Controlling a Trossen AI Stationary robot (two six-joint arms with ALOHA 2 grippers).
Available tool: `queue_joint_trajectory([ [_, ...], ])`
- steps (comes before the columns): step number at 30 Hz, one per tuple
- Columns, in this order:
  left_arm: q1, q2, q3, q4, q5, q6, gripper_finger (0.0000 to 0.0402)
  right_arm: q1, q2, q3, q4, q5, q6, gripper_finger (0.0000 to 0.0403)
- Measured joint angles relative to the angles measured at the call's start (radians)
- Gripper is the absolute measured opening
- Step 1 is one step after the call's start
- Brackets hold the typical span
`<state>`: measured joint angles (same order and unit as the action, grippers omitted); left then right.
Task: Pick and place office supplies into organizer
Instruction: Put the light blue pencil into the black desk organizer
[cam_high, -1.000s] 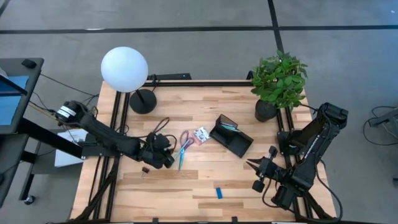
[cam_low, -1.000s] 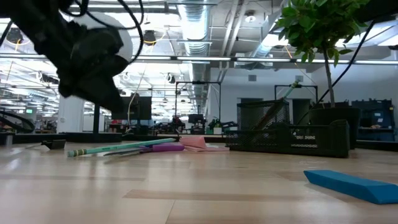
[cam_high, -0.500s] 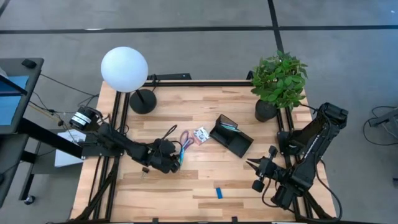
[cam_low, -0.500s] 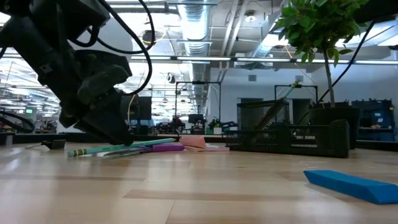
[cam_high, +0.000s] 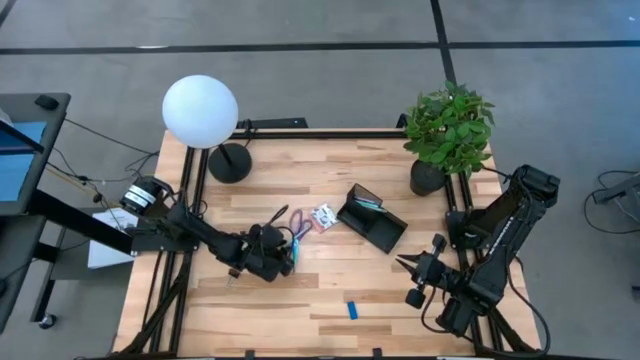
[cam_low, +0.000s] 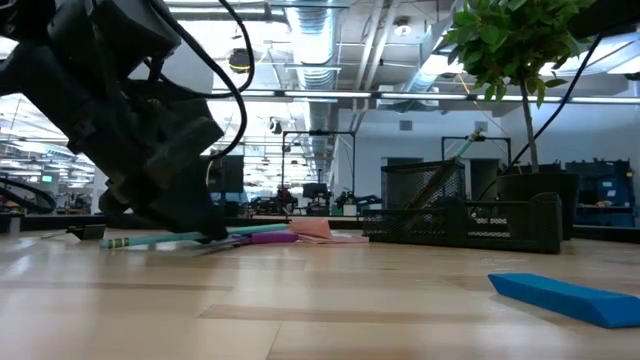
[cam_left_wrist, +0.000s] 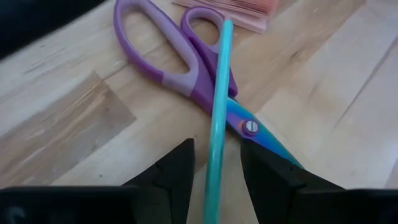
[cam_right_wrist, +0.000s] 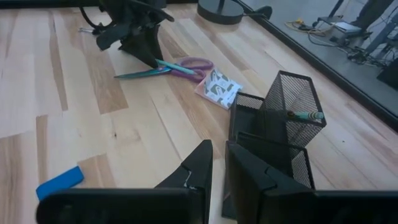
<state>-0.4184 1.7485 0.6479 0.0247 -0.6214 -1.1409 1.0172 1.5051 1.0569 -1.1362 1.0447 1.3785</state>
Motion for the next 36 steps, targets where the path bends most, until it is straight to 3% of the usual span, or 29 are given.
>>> queue_joint_trajectory([
  [3,0.001,0.000,-0.001,-0.004,0.001,-0.012,0.0101,0.000,0.000,0.000,-0.001,0.000,0.000,0.0040],
  [8,0.002,0.001,-0.002,-0.009,0.003,-0.018,0.0019,0.000,0.000,0.000,-0.008,0.000,0.000,0.0040],
  [13,0.002,-0.023,0.011,-0.020,-0.016,-0.008,0.0011,0.000,0.000,0.000,-0.009,-0.001,0.000,0.0040],
  [20,0.067,-0.162,0.147,-0.135,0.029,0.211,0.0009,0.002,0.000,0.000,-0.021,0.000,0.000,0.0040],
  [27,0.267,-0.203,0.563,-0.586,0.211,0.536,0.0009,0.003,0.000,0.000,-0.033,-0.004,0.000,0.0040],
  [31,0.377,-0.122,0.865,-0.786,0.241,0.764,0.0009,0.003,0.000,0.000,-0.032,-0.041,0.002,0.0040],
  [36,0.483,0.083,1.259,-1.056,0.242,1.010,0.0009,0.003,0.000,0.000,-0.023,-0.130,0.041,0.0040],
])
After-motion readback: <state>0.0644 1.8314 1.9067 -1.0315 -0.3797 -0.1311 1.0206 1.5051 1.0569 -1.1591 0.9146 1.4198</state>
